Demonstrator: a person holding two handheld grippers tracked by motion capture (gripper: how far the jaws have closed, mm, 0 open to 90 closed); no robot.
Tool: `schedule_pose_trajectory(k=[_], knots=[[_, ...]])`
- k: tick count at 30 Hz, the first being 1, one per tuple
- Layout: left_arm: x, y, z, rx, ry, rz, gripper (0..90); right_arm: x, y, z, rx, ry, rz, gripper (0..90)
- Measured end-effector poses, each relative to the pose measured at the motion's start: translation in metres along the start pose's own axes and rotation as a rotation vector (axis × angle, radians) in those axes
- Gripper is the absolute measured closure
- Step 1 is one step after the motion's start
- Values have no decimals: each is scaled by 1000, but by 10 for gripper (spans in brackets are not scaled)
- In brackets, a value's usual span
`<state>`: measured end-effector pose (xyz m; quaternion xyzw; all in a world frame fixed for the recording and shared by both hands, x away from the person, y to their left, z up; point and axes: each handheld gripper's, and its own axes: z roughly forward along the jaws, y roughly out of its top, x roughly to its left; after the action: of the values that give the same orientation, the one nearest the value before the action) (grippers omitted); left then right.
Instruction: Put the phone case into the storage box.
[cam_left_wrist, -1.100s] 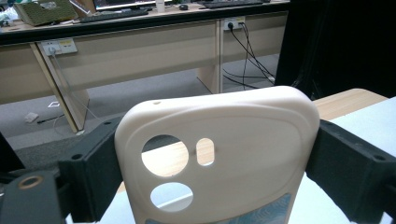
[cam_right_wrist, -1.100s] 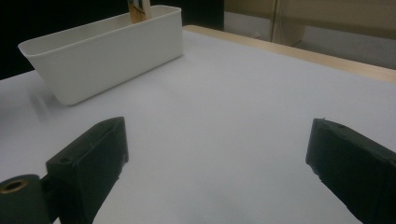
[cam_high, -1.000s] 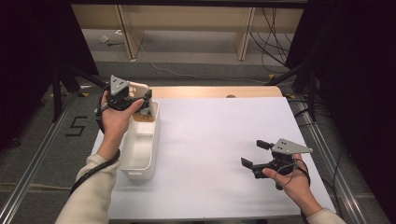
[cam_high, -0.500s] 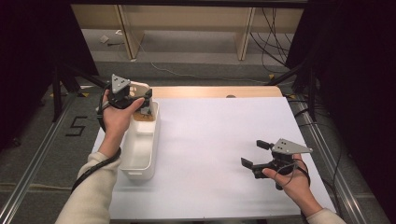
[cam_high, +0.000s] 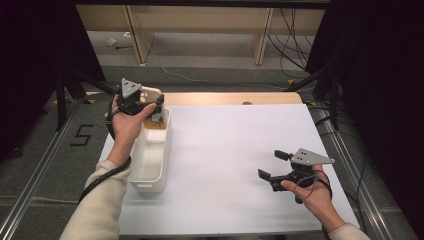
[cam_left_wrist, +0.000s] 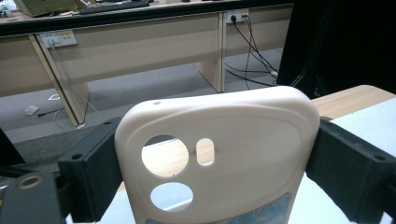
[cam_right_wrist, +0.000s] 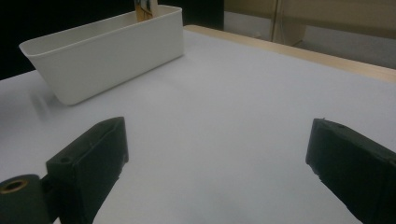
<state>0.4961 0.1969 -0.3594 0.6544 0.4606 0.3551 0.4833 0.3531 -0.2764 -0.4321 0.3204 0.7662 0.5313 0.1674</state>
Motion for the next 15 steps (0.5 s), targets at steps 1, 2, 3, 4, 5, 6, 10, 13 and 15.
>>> schedule_pose_trajectory(k=[1,2,3,4,5,6,10,13,15], knots=[[0,0,0,1,0,1,105,0,0,0,0,0,0,67],[0,0,1,1,0,1,105,0,0,0,-1,0,-1,67],[0,0,1,0,-1,2,105,0,0,0,-2,0,0,67],[0,0,2,2,0,3,105,0,0,0,-2,0,0,67],[0,0,2,3,1,4,105,0,0,0,-1,1,0,67],[1,0,3,4,2,1,105,0,0,0,-2,1,0,67],[2,-1,4,11,6,0,105,0,0,0,-2,0,0,67],[3,-1,5,15,8,-3,105,0,0,0,1,1,0,68],[3,-1,6,16,9,-3,105,0,0,0,1,2,1,68]])
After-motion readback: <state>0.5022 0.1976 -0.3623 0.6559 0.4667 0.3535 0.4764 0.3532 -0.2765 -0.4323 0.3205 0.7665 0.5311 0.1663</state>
